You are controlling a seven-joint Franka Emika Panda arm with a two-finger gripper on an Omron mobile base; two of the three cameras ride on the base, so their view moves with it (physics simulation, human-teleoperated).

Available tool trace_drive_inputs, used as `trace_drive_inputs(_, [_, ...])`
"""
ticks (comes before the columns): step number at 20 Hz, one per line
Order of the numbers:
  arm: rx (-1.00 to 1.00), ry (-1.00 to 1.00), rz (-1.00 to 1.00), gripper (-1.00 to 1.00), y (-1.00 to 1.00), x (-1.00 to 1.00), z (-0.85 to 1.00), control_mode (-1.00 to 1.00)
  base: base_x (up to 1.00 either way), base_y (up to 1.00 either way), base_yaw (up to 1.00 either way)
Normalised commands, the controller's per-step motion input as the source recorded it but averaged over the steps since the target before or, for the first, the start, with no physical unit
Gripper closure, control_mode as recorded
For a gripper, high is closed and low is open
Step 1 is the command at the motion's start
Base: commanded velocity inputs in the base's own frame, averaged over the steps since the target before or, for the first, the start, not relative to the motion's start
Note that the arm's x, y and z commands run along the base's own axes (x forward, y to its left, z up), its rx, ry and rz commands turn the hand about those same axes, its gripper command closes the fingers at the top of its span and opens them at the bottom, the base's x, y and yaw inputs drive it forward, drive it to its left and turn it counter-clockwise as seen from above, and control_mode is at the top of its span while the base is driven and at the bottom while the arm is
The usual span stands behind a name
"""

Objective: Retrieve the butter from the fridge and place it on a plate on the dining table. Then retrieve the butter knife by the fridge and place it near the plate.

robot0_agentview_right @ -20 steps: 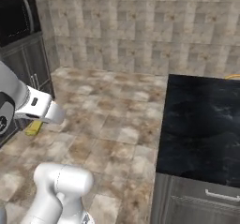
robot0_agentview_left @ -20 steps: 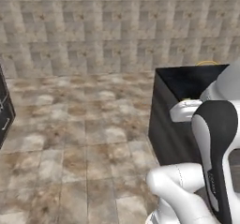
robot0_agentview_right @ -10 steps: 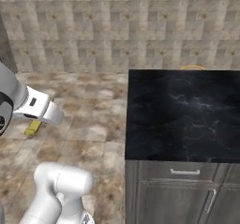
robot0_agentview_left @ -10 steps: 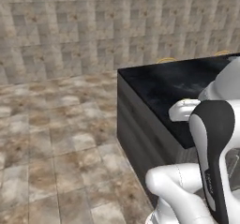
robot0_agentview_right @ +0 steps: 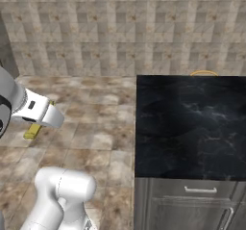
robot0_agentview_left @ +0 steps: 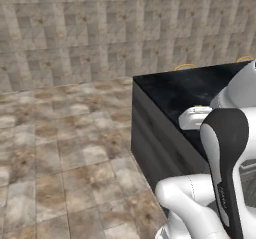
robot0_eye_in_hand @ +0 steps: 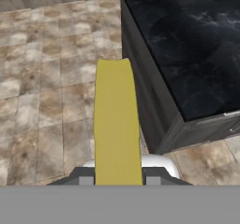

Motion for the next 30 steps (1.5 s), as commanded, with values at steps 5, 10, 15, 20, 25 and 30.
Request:
trace_drive_inputs(5, [0.00,0.00,0.00,1.00,0.00,0.00,0.00,1.00,0.81,0.14,0.22])
trace_drive_inputs(10, [0.00,0.00,0.00,1.00,0.00,0.00,0.00,1.00,0.78,0.58,0.09])
trace_drive_inputs(15, [0.00,0.00,0.00,1.00,0.00,0.00,0.00,1.00,0.76,0.53,0.01])
trace_drive_inputs(20, [0.00,0.00,0.00,1.00,0.00,0.00,0.00,1.00,0.94,0.40,0.00])
trace_drive_inputs(25, [0.00,0.00,0.00,1.00,0.00,0.00,0.00,1.00,1.00,0.49,-0.05])
trace_drive_inputs(30, [0.00,0.00,0.00,1.00,0.00,0.00,0.00,1.00,1.00,0.66,-0.16])
